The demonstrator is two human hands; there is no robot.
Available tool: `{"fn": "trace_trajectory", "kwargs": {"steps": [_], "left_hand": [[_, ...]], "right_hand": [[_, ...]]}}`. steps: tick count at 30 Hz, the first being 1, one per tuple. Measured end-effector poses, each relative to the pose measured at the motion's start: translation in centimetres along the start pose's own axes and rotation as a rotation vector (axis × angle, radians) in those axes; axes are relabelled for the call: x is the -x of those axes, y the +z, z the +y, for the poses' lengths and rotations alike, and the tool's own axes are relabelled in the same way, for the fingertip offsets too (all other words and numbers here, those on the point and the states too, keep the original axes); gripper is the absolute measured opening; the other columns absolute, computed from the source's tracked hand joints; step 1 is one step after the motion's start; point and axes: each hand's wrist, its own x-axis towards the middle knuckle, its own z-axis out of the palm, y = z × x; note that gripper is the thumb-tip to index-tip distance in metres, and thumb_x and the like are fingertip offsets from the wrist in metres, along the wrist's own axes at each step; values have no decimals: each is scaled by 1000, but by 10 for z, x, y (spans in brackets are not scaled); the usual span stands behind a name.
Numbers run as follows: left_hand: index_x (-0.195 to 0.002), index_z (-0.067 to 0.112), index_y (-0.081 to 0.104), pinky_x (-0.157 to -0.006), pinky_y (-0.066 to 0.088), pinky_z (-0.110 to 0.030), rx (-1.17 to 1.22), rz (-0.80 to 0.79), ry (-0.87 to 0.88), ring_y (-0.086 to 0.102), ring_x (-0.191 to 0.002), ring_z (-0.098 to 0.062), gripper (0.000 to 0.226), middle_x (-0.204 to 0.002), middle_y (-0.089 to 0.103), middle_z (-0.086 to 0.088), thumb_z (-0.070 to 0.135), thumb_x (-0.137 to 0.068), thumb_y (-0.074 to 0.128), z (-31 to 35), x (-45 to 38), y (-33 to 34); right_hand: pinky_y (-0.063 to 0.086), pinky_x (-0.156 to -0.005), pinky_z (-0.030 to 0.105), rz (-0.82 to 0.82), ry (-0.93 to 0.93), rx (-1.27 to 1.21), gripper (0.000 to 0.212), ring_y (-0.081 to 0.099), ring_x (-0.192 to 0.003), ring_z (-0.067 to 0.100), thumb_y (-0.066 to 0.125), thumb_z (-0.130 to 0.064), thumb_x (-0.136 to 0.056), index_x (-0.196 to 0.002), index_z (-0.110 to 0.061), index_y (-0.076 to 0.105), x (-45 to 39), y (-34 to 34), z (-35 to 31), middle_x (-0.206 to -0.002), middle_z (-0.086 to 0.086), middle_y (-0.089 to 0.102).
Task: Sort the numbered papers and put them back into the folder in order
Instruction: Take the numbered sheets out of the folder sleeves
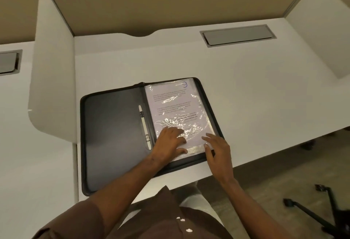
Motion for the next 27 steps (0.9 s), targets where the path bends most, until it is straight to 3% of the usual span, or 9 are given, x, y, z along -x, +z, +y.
{"fn": "trace_trajectory", "kwargs": {"steps": [2,7,10,12,15,19,23,27], "left_hand": [[-104,27,76,-106,42,-45,17,44,9,57,-123,-24,28,-131,65,-1,45,-83,78,0,-1,-2],[-102,19,77,-104,46,-45,84,112,-7,62,-117,-24,19,-125,70,-4,34,-91,72,4,0,-4],[-109,20,75,-112,39,-46,113,108,-45,58,-123,-22,23,-130,67,-2,35,-96,65,5,4,-1],[-109,20,74,-115,37,-50,129,121,-50,57,-125,-22,24,-131,66,-2,36,-96,62,5,6,-1],[-108,22,74,-114,37,-52,136,155,-16,55,-128,-22,31,-131,66,-1,43,-97,54,3,8,2],[-128,27,65,-122,20,-59,67,144,-68,35,-147,-27,48,-153,48,-3,55,-102,36,-4,9,2],[-157,23,28,-124,1,-57,-71,29,-208,4,-156,-30,70,-168,11,-10,62,-100,19,-20,7,-1],[-160,19,6,-125,-3,-54,-144,-49,-300,-9,-155,-30,79,-168,-8,-12,68,-99,10,-35,7,3]], "right_hand": [[52,-102,43,-31,-76,-5,26,55,-124,7,58,-27,-101,-126,-26,66,10,-5,-3,-128,-7,66],[50,-102,35,-149,-570,270,28,64,-114,16,60,-27,-95,-118,-16,72,32,-3,-14,-119,1,72],[41,-115,40,-243,-545,447,45,53,-134,19,52,-39,-99,-137,-17,62,35,9,-13,-141,2,61],[23,-123,43,-302,-500,547,57,35,-148,21,45,-47,-101,-151,-18,46,32,18,-12,-158,3,41],[0,-125,44,-395,-453,639,69,7,-157,23,35,-56,-104,-161,-18,22,24,29,-11,-168,5,14],[3,-124,49,-431,-437,697,74,-2,-157,24,29,-59,-104,-162,-15,13,21,31,-6,-170,8,3],[12,-122,51,-420,-427,695,74,6,-157,26,33,-59,-103,-160,-13,22,43,26,8,-170,8,10],[15,-121,50,-406,-428,669,71,11,-156,25,36,-55,-103,-160,-14,26,67,17,14,-169,8,15]]}}
